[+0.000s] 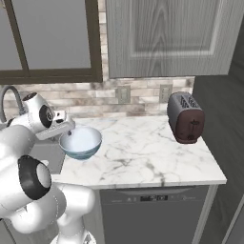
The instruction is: Pick the cup and bowl from the counter and place them on the counter next to the sink.
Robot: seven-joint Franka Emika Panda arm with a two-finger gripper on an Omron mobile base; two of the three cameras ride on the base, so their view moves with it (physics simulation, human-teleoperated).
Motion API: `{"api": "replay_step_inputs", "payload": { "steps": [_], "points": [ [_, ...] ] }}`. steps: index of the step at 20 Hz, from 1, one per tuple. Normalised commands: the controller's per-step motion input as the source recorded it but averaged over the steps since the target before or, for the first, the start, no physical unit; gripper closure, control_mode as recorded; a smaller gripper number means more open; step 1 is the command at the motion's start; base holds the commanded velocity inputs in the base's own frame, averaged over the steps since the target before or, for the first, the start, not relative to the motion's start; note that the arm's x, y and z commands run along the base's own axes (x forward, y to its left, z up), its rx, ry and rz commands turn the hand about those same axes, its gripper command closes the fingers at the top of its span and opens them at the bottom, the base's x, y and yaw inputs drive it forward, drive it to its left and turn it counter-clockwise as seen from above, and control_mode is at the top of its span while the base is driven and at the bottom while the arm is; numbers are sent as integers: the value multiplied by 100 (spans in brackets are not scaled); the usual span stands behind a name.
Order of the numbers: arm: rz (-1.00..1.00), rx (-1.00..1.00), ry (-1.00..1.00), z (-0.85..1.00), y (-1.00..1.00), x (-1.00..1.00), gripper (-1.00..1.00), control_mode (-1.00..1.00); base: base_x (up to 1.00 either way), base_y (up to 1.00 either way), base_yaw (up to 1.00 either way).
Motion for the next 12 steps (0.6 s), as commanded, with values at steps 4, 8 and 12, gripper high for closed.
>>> {"api": "replay_step_inputs", "payload": {
  "steps": [4, 8, 12],
  "points": [
    [-2, 7, 0, 60, -50, 0, -100, -100, 0, 0, 0],
    [-3, 5, 0, 35, -58, -6, -100, -100, 0, 0, 0],
    [0, 7, 0, 3, -57, -43, -100, -100, 0, 0, 0]
  ]
}}
